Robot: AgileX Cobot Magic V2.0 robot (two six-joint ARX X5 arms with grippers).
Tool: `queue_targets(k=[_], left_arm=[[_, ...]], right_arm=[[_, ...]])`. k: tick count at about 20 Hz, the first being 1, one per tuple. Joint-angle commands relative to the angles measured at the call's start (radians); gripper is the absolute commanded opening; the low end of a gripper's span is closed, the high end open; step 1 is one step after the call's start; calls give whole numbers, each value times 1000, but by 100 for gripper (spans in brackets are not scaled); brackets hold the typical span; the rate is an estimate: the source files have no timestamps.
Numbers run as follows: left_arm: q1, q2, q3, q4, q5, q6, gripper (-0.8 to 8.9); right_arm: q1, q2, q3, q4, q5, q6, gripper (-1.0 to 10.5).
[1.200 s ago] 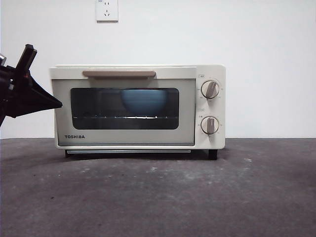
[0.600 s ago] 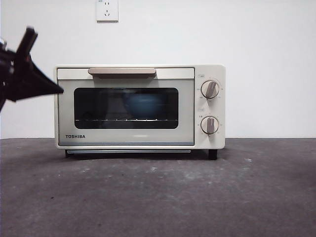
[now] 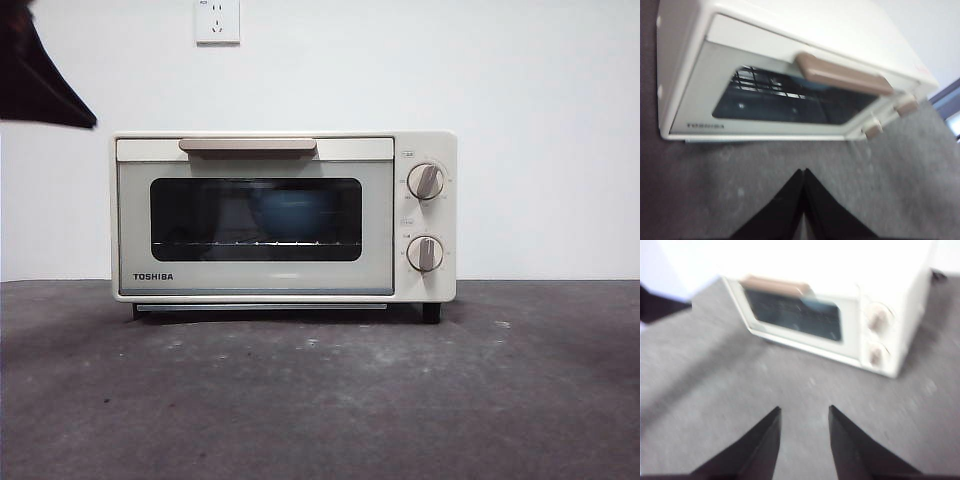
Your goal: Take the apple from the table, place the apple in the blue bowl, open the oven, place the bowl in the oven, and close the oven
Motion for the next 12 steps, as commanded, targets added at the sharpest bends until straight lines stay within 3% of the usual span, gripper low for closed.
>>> queue_targets(k=[1,6,12], left_arm=[[-32,-92,19,-94,-44,84,7],[-69,-248,19,-244,-64,107,7],[-72,-365,19,-373,-66,132,7]], right_arm=[[8,5,-29,74,-24,-33,153],[8,3,-151,262,-140,-44,152],[8,5,-227,362,-148,-45,134]])
